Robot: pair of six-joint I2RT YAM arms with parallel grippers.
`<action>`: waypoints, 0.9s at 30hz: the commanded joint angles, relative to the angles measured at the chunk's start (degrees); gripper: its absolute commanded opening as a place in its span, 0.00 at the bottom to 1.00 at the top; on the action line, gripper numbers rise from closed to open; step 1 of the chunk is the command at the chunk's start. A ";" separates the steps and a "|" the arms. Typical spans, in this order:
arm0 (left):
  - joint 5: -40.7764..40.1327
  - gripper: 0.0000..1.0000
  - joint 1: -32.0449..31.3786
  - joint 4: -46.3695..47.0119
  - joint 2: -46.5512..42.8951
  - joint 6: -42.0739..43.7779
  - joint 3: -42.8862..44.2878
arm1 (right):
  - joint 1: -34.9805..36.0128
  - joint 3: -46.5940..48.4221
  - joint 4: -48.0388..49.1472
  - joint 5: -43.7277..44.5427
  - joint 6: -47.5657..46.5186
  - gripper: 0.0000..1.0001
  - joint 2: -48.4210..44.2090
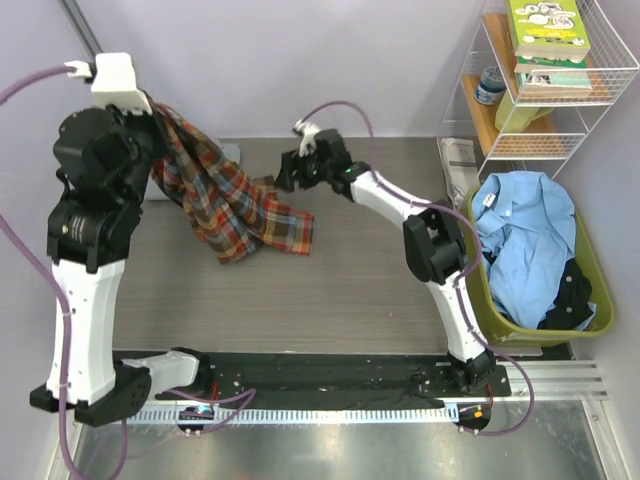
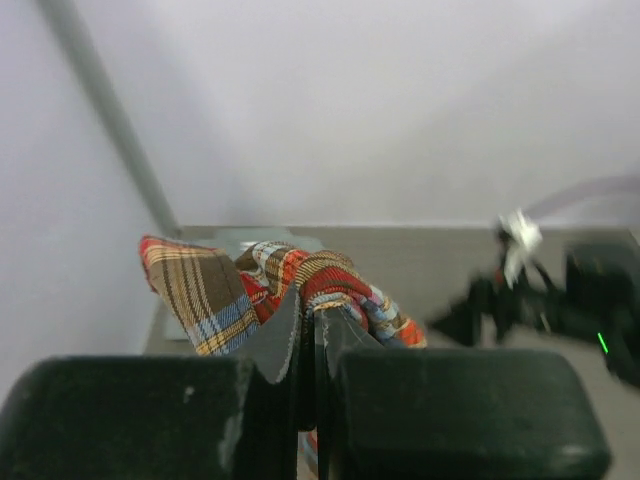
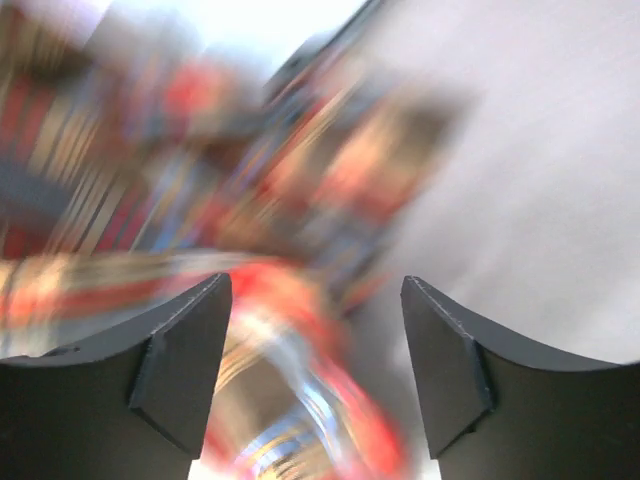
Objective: Fold and stack the long sleeve shirts
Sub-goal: Flatten the shirt out
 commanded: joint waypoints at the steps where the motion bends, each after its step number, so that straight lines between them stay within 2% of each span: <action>1: 26.65 0.01 -1.38 -1.19 -1.13 -4.13 -7.85 | -4.63 9.65 9.64 8.52 -1.47 0.77 -1.65; 2: 28.86 0.00 -4.00 -4.76 0.87 -5.45 -8.57 | -5.60 9.48 9.73 5.46 1.33 0.77 -1.91; 4: 33.07 0.01 -6.91 -4.72 2.21 -6.78 -14.09 | -8.58 6.60 9.73 1.76 3.72 0.78 -4.18; 6: 31.70 0.01 -13.32 -2.70 4.14 -7.84 -19.53 | -12.17 2.64 9.03 -5.09 5.93 0.78 -7.34; 7: 28.82 0.01 -15.61 -2.34 5.71 -8.10 -20.43 | -13.16 -2.34 8.24 -7.03 6.10 0.78 -9.36; 8: 26.71 0.00 -20.07 -1.64 8.60 -9.84 -21.14 | -14.12 -4.82 5.01 -8.79 5.67 0.78 -14.17; 10: 24.85 0.00 -23.87 -0.41 12.83 -10.91 -21.15 | -16.94 -11.05 0.70 -13.10 1.90 0.82 -18.85; 11: 24.84 0.00 -27.89 -0.32 17.81 -10.66 -20.10 | -17.73 -12.13 -6.02 -13.72 -0.29 0.85 -23.31; 12: 24.93 0.01 -29.85 -0.66 20.21 -8.91 -16.35 | -18.26 -12.49 -10.88 -13.81 -6.49 0.87 -24.92; 13: 25.19 0.02 -31.35 -2.23 22.23 -8.11 -13.87 | -19.74 -13.02 -15.10 -14.08 -8.90 0.88 -26.42; 14: 27.37 0.13 -32.58 -3.21 24.25 -7.58 -11.33 | -20.37 -13.46 -22.54 -14.78 -11.88 0.89 -27.74; 15: 29.48 0.20 -32.16 -4.09 26.19 -6.45 -7.56 | -21.07 -13.98 -25.83 -14.96 -16.44 0.91 -30.19; 16: 31.58 0.43 -29.72 -5.49 26.38 -5.56 -6.56 | -22.29 -15.29 -28.56 -14.61 -18.40 0.91 -31.17; 18: 38.96 0.58 -24.80 -4.72 23.07 -3.81 -9.69 | -22.83 -17.06 -33.94 -13.30 -22.35 0.93 -33.62; 19: 43.08 0.67 -17.37 -2.45 21.48 -3.19 -12.24 | -22.92 -18.46 -35.26 -13.11 -23.33 0.93 -34.07; 21: 47.94 0.76 -10.30 -3.03 19.19 -0.65 -17.16 | -22.75 -19.78 -37.20 -13.90 -24.13 0.94 -34.52; 22: 47.08 0.82 -5.48 -4.52 18.83 7.81 -17.62 | -22.66 -20.66 -37.29 -14.16 -24.13 0.94 -34.34; 23: 46.12 0.82 -3.61 -10.45 19.43 12.50 -17.37 | -21.35 -20.84 -37.47 -13.99 -24.22 0.94 -33.82; 25: 41.29 0.83 0.87 -12.70 21.27 22.16 -17.71 | -19.07 -21.02 -37.47 -12.68 -24.57 0.94 -31.54; 27: 38.57 0.83 3.69 -13.33 22.25 25.98 -18.93 | -15.11 -20.93 -36.94 -8.38 -24.66 0.94 -29.87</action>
